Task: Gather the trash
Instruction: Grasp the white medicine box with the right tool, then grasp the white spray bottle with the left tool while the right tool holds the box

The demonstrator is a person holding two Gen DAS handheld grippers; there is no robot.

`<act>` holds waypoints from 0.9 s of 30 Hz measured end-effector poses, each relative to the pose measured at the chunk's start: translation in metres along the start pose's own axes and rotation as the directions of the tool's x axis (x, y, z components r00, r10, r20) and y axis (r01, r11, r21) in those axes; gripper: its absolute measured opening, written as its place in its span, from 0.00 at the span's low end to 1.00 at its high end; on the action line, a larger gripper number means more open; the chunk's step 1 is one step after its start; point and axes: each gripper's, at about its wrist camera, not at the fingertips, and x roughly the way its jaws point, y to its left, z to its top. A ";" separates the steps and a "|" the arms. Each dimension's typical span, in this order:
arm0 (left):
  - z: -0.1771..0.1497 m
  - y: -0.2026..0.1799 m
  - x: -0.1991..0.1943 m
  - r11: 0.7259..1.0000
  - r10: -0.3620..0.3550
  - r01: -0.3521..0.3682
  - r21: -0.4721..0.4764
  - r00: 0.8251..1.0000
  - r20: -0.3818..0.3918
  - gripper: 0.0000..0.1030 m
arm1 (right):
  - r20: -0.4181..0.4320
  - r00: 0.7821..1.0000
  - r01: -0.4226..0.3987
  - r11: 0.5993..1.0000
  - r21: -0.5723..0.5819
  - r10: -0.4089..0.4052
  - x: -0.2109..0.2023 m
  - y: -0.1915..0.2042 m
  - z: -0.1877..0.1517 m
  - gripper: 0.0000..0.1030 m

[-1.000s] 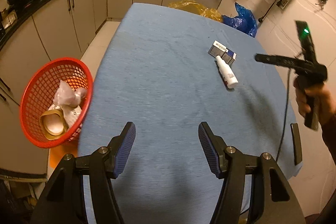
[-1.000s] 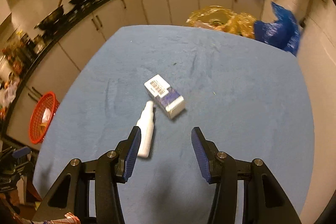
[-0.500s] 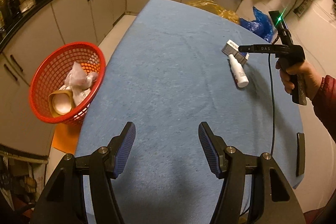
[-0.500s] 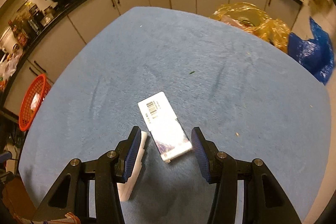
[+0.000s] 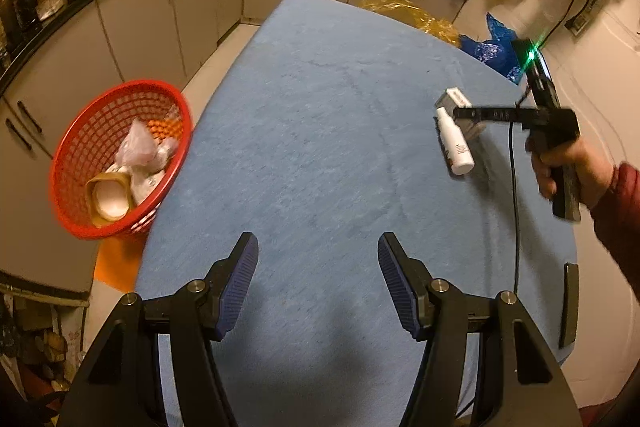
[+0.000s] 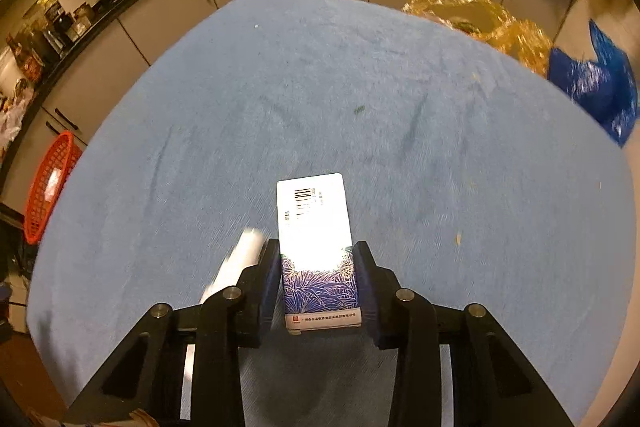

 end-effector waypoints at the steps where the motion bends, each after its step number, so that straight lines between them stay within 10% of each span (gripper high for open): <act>1: 0.004 -0.003 0.002 1.000 -0.007 0.007 0.006 1.000 -0.003 0.60 | 0.000 1.000 -0.004 1.000 -0.001 0.004 -0.002 0.004 -0.004 0.37; 9: 0.035 -0.039 0.029 0.995 -0.077 0.079 0.055 0.996 -0.035 0.67 | 0.006 0.988 -0.157 0.984 0.085 0.157 -0.016 0.036 -0.051 0.37; 22: 0.094 -0.086 0.127 0.998 -0.055 0.055 0.000 0.986 -0.160 0.71 | 0.120 0.986 -0.146 0.955 0.257 0.118 -0.069 0.009 -0.097 0.37; 27: 0.089 -0.094 0.151 1.000 -0.025 0.029 0.013 0.978 -0.208 0.48 | 0.137 0.986 -0.130 0.955 0.266 0.096 -0.085 0.005 -0.110 0.37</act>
